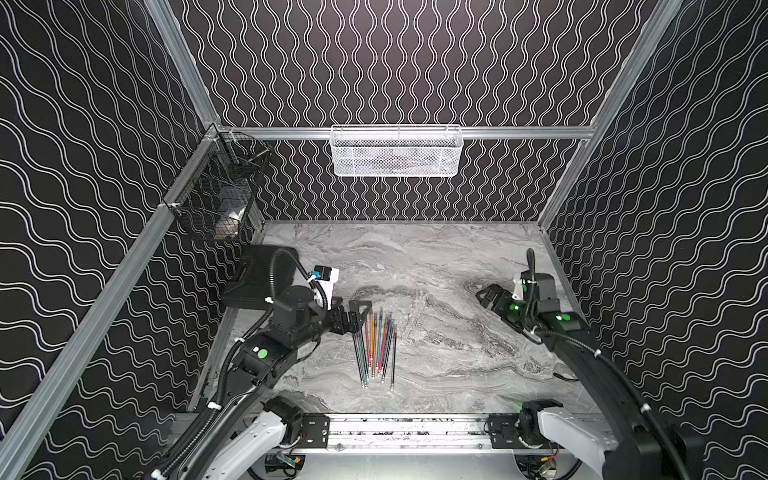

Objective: Remove the protective cover of the pencils
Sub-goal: Pick up the pencil from the center of the board.

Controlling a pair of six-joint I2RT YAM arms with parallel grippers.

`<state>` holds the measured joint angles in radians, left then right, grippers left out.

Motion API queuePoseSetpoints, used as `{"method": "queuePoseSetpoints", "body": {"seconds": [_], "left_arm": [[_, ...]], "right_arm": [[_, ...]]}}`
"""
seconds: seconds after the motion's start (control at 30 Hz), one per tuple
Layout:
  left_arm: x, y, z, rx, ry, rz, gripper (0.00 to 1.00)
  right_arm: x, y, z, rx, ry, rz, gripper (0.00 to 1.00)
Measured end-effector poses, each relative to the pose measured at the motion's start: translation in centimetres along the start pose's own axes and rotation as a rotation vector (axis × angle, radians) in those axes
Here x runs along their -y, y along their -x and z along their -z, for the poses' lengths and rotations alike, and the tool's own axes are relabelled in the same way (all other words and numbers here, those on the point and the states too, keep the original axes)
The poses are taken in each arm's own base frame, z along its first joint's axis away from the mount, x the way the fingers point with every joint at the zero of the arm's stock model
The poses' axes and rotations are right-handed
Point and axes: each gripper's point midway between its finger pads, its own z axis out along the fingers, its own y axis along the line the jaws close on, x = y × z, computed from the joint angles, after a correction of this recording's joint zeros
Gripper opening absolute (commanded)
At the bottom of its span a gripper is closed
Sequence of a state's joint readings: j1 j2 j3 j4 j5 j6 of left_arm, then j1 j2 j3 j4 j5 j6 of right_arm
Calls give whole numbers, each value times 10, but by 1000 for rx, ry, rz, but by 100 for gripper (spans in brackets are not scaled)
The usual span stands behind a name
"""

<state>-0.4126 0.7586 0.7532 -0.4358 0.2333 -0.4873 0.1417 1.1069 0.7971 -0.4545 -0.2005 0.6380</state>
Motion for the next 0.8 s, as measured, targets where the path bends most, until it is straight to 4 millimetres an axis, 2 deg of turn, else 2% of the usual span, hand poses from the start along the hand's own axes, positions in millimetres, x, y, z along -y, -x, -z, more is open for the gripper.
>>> {"method": "queuePoseSetpoints", "body": {"seconds": [0.07,0.13,0.23,0.3,0.37,0.43,0.5,0.57,0.73,0.8], "left_arm": [[-2,-13,-1,-64,5,36,100],[8,-12,5,-92,-25,44,100],[29,1,26,-66,-90,-1,100],[40,12,49,-15,-115,-49,100],[46,16,65,16,-127,-70,100],[47,14,71,20,-129,-90,100],[43,4,68,-15,-127,-84,100],[41,-6,64,-54,-129,-77,100],[41,-13,69,-54,-145,-95,100],[42,-12,70,-47,-147,-97,100]], "right_arm": [[-21,4,-7,-33,25,23,99],[-48,-4,-14,-73,52,76,99],[-89,-34,-23,-148,76,190,99],[-110,-68,-30,-217,69,268,99],[-119,-99,-36,-272,37,334,99],[-125,-118,-42,-308,-5,372,98],[-131,-128,-50,-317,-43,397,91],[-134,-139,-60,-333,-82,424,78],[-134,-171,-87,-386,-162,500,79],[-130,-182,-91,-398,-186,530,79]]}}
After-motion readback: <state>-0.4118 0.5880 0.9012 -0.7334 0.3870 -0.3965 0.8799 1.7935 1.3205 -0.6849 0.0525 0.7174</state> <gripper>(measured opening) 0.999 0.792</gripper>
